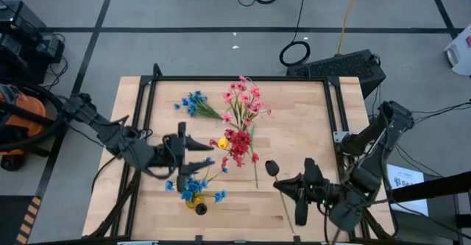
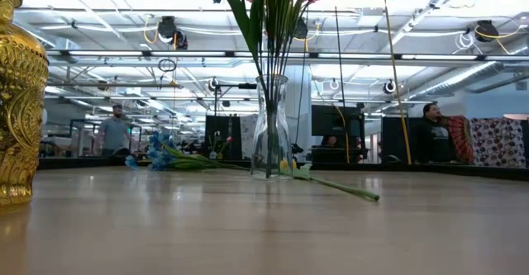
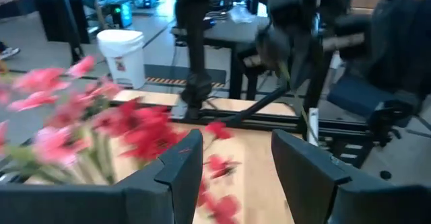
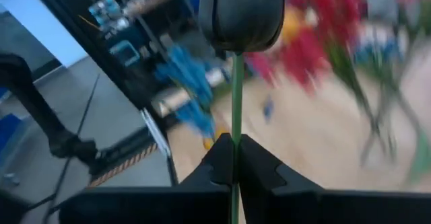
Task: Sort flowers into vase by color
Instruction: Put the black tulip into the yellow vase
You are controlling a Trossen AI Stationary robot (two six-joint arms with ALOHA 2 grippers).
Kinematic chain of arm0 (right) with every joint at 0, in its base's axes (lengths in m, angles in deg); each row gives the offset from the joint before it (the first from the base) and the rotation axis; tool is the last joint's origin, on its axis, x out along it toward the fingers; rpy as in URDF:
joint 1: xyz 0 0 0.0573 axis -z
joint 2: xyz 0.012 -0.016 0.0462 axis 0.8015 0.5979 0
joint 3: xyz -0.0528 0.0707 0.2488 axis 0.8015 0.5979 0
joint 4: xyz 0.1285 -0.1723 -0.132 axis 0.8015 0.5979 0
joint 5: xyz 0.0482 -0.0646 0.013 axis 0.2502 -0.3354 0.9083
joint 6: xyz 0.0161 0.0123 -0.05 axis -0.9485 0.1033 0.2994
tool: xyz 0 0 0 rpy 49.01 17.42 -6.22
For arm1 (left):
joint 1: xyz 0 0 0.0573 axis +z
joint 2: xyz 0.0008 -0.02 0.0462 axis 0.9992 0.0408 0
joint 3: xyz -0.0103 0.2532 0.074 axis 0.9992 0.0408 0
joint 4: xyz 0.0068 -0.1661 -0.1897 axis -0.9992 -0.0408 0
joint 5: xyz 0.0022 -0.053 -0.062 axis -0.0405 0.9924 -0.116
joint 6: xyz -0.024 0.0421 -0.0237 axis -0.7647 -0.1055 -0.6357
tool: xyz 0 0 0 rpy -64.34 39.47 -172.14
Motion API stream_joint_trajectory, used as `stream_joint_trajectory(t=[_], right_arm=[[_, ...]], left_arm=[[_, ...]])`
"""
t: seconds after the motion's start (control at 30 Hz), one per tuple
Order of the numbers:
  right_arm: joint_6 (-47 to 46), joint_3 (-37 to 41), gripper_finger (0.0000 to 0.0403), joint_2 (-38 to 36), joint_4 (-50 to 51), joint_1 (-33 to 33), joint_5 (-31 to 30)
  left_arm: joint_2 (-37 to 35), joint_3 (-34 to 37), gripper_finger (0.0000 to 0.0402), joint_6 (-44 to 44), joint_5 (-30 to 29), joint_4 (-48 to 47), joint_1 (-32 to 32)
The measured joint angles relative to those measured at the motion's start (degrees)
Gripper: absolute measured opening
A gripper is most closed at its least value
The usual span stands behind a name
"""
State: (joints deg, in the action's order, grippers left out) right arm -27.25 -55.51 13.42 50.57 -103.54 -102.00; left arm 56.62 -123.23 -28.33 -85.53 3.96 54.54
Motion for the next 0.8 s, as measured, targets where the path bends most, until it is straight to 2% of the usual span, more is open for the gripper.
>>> stream_joint_trajectory(t=[0.13, 0.27, 0.37, 0.57, 0.8], right_arm=[[14.7, -12.9, 0.0, 5.4, -1.4, 0.8, -4.4], [29.2, -22.3, 0.0, 10.4, -6.4, 3.1, -3.7], [36.8, -27.6, 0.0, 14.1, -7.7, 5.4, -0.4], [41.8, -34.8, 0.0, 19.4, -8.8, 10.8, 8.6], [42.0, -36.8, 0.0, 21.0, -8.7, 15.1, 16.5]], left_arm=[[4.2, -4.4, 0.0182, 0.2, 0.0, 0.0, -2.0], [6.8, -6.3, 0.0182, 0.2, 0.8, 3.5, -3.3], [8.0, -6.4, 0.0182, 0.2, 1.7, 8.4, -3.8], [9.2, -6.4, 0.0182, 0.2, 2.7, 17.1, -3.8], [9.2, -6.4, 0.0182, 3.9, 3.9, 22.2, -3.8]])
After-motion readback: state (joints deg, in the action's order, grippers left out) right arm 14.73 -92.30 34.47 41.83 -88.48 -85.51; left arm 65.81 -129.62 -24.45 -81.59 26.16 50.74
